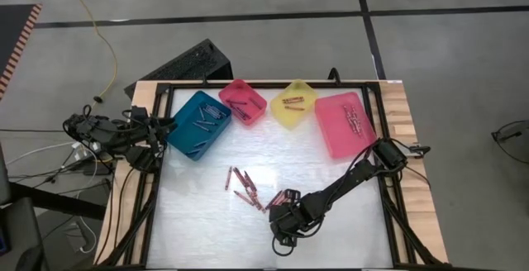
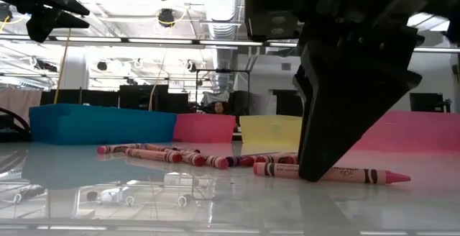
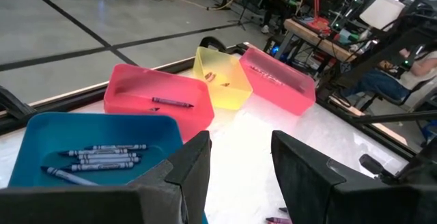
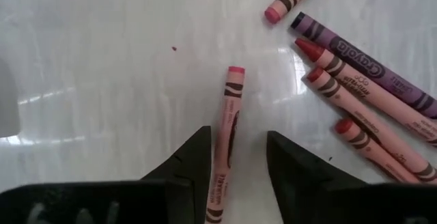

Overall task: Sort crayons
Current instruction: Put the pink crayon into the right pink bin

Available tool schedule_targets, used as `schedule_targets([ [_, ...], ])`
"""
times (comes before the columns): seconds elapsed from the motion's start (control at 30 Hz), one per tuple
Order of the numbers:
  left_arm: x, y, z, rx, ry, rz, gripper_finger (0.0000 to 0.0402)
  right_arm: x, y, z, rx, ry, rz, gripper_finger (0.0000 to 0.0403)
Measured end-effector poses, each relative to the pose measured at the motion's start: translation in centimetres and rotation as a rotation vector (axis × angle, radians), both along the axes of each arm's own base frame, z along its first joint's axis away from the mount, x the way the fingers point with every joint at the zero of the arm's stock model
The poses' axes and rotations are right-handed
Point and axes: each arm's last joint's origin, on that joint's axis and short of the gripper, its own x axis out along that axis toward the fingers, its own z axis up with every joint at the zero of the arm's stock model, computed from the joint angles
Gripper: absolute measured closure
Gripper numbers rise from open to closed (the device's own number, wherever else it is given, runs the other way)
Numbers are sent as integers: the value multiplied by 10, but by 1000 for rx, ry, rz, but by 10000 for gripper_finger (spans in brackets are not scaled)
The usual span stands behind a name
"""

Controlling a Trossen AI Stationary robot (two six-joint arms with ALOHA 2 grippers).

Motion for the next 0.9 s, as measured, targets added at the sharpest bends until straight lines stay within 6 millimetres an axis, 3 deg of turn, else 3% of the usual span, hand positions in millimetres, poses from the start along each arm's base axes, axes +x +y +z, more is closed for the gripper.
schedule_targets([
  [0.27, 0, 0, 0, 0, -1, 1, 256, 3, 1, -11, 21, 27, -23, 267],
  [0.53, 0, 0, 0, 0, -1, 1, 256, 3, -3, -4, 3, 55, -31, 355],
  [0.63, 0, 0, 0, -1, -2, 1, 256, 5, -2, 1, -3, 54, -12, 392],
  [0.9, 0, 0, 0, -1, -2, 1, 256, -8, -7, 35, -15, 126, 34, 400],
])
